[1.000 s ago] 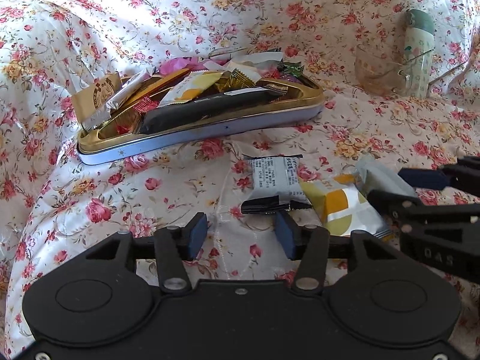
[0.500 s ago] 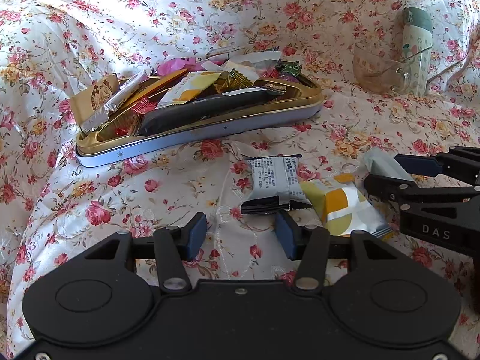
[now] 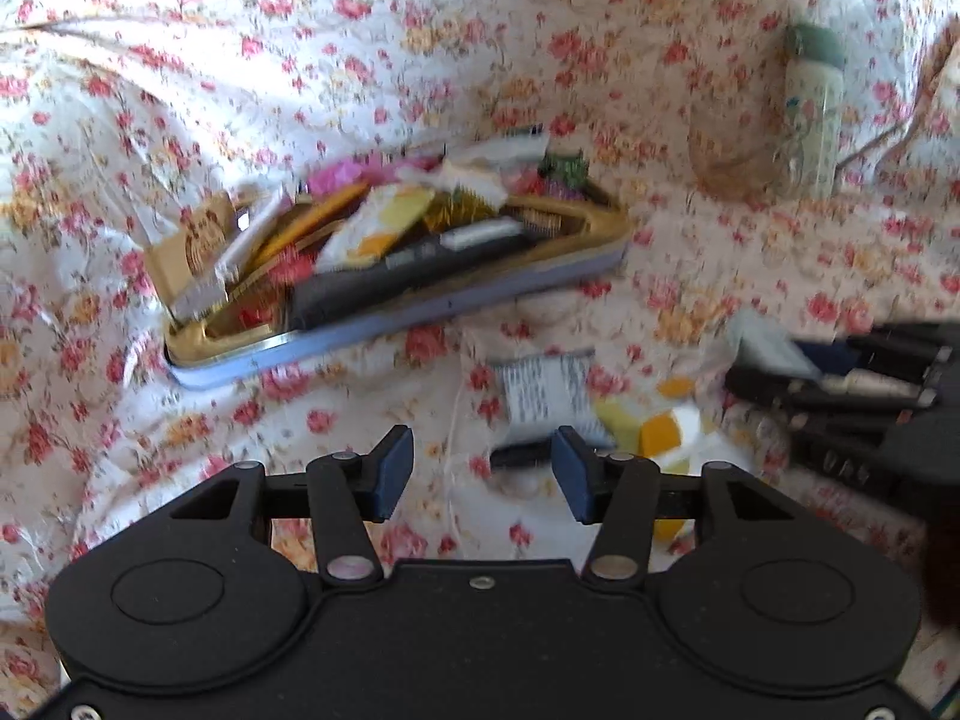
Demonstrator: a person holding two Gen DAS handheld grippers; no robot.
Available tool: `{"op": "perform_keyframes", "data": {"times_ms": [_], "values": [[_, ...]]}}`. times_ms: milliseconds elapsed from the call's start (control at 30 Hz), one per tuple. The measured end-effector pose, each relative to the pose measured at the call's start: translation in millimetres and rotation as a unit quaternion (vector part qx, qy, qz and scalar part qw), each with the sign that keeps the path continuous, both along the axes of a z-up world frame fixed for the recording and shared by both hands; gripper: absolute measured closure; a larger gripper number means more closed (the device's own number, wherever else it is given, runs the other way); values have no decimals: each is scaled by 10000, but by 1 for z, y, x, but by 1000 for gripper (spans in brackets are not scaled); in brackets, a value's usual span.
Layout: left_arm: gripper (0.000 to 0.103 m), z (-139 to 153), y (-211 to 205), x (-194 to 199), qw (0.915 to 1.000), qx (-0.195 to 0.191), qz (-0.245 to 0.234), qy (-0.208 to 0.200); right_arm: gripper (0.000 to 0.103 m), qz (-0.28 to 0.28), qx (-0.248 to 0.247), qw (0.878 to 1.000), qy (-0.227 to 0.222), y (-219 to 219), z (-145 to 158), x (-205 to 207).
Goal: Organize snacks
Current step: 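Grasp the white-blue snack packet with the left tool while the right tool grasps the pale grey bar, then carry the white-blue packet and grey bar with both tools over the gold tray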
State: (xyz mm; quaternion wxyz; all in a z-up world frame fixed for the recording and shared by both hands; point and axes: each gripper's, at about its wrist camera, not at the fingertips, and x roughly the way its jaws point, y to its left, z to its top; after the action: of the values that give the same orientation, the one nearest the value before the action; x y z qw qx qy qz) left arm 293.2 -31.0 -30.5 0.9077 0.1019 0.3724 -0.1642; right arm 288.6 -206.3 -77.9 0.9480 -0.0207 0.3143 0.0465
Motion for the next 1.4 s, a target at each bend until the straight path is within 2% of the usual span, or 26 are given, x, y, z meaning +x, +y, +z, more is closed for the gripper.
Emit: {"op": "perform_keyframes", "data": {"times_ms": [167, 333, 600, 967, 1100, 1400], "values": [[45, 7, -17, 9, 9998, 171, -82, -58, 74, -5, 24, 10000, 2, -1, 0, 0], [45, -4, -37, 19, 9994, 296, -89, 137, 74, -6, 24, 10000, 0, -1, 0, 0], [45, -19, -52, 27, 9990, 409, 30, 200, 73, -11, 45, 10000, 1, -1, 0, 0], [45, -32, -41, 26, 9998, -78, 182, -34, 73, -27, 63, 10000, 1, -1, 0, -1], [45, -34, -38, 22, 9997, -123, 66, -193, 73, -33, 56, 10000, 1, 0, 0, -1], [45, -34, -38, 25, 9998, -157, 72, -124, 73, -40, 67, 10000, 2, 0, 0, -1]]}}
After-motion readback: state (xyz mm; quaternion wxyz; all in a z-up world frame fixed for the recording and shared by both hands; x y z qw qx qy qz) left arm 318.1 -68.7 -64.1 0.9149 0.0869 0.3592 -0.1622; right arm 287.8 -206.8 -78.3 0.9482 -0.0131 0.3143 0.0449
